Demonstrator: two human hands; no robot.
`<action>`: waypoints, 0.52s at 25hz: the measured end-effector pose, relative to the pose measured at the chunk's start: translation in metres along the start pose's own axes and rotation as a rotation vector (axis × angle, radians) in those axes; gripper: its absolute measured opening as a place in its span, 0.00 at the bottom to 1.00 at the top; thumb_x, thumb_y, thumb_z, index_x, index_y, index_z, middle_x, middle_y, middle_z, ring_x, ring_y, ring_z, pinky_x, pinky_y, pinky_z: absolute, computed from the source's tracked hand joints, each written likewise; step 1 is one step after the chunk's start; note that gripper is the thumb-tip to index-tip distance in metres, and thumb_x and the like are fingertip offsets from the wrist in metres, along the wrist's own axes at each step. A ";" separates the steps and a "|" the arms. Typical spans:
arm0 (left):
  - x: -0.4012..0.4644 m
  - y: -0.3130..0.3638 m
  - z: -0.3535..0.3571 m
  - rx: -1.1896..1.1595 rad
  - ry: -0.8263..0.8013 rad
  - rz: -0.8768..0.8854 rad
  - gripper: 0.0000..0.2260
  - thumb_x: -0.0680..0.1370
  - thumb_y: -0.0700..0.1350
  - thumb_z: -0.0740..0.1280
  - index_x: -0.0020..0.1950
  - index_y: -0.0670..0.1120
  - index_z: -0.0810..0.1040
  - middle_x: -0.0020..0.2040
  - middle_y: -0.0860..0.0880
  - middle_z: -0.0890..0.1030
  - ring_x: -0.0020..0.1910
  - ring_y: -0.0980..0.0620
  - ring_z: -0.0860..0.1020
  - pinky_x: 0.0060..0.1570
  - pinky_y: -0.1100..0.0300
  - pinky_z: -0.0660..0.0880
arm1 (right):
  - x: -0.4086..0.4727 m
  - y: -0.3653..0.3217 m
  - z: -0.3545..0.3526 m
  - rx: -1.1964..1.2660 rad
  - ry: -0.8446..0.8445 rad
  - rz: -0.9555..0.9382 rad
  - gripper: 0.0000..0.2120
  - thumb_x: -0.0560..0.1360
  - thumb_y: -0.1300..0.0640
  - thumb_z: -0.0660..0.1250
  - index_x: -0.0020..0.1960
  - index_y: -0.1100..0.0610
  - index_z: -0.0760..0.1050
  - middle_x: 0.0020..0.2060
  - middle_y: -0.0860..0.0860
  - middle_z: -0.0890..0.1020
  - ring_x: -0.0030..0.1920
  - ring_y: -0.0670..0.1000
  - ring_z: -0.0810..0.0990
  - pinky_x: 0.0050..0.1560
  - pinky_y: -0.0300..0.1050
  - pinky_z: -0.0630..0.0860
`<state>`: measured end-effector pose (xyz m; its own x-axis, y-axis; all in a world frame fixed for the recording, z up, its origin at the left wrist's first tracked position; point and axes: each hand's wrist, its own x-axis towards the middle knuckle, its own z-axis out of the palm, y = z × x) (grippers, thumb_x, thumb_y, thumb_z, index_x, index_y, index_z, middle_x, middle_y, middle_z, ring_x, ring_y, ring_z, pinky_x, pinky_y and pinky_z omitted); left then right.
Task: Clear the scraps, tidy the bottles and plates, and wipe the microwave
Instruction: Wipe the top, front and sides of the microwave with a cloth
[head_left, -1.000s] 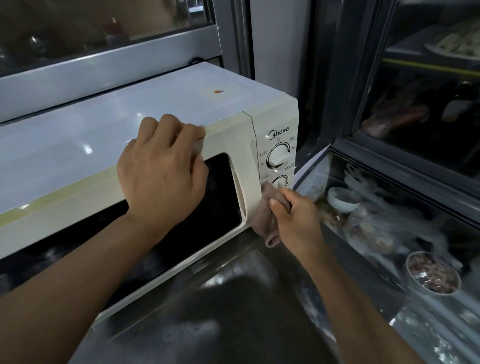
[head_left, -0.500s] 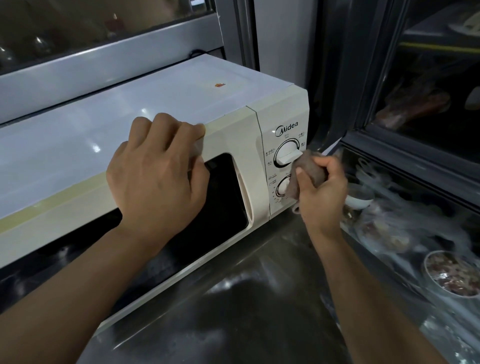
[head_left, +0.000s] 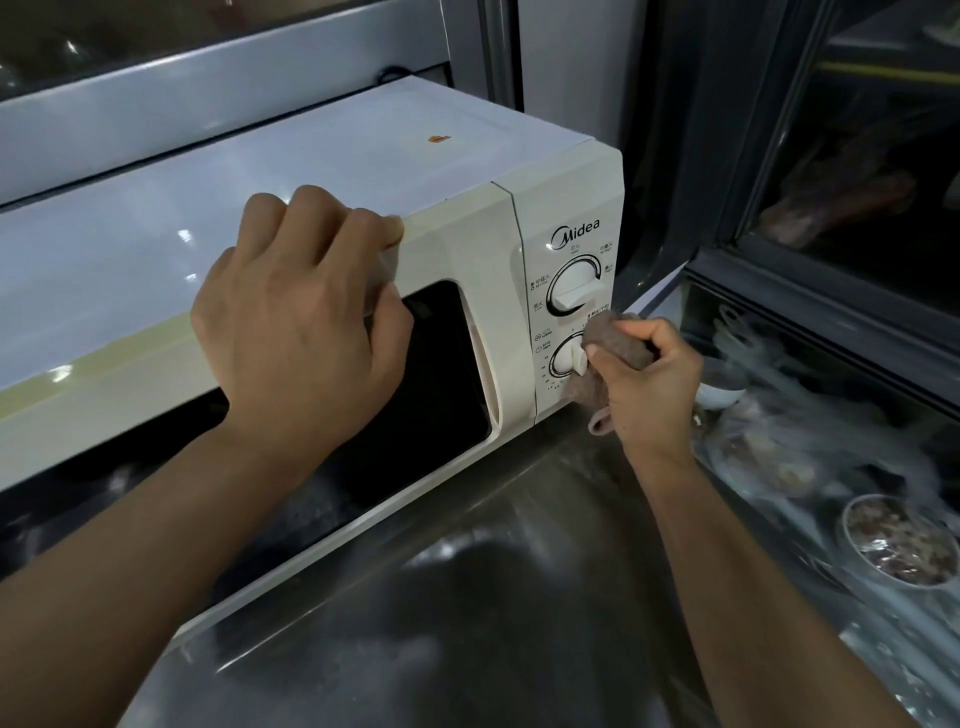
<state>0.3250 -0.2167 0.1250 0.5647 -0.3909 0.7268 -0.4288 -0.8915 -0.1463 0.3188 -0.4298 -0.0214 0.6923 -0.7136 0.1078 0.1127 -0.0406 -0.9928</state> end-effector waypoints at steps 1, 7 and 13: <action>0.000 0.000 0.001 0.006 0.003 0.001 0.13 0.72 0.43 0.63 0.54 0.45 0.79 0.45 0.44 0.78 0.43 0.41 0.73 0.34 0.59 0.53 | -0.001 0.003 0.001 0.004 0.020 0.005 0.09 0.69 0.61 0.73 0.43 0.49 0.76 0.49 0.51 0.79 0.39 0.54 0.83 0.27 0.52 0.80; 0.000 0.000 0.000 0.017 0.008 0.005 0.13 0.72 0.44 0.63 0.54 0.44 0.79 0.45 0.44 0.77 0.44 0.41 0.72 0.34 0.59 0.53 | -0.044 0.024 0.030 0.166 0.092 0.301 0.08 0.73 0.63 0.64 0.53 0.59 0.71 0.49 0.63 0.80 0.41 0.57 0.83 0.32 0.51 0.81; 0.000 0.000 -0.002 -0.003 -0.003 0.016 0.12 0.71 0.43 0.63 0.53 0.44 0.79 0.45 0.43 0.78 0.43 0.41 0.73 0.33 0.58 0.55 | -0.071 -0.011 0.036 0.023 0.136 0.138 0.07 0.71 0.64 0.66 0.48 0.56 0.77 0.41 0.55 0.82 0.44 0.55 0.82 0.45 0.51 0.81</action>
<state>0.3239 -0.2163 0.1264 0.5603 -0.4055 0.7222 -0.4399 -0.8845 -0.1553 0.2936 -0.3534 -0.0161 0.5997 -0.7993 -0.0387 0.0411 0.0790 -0.9960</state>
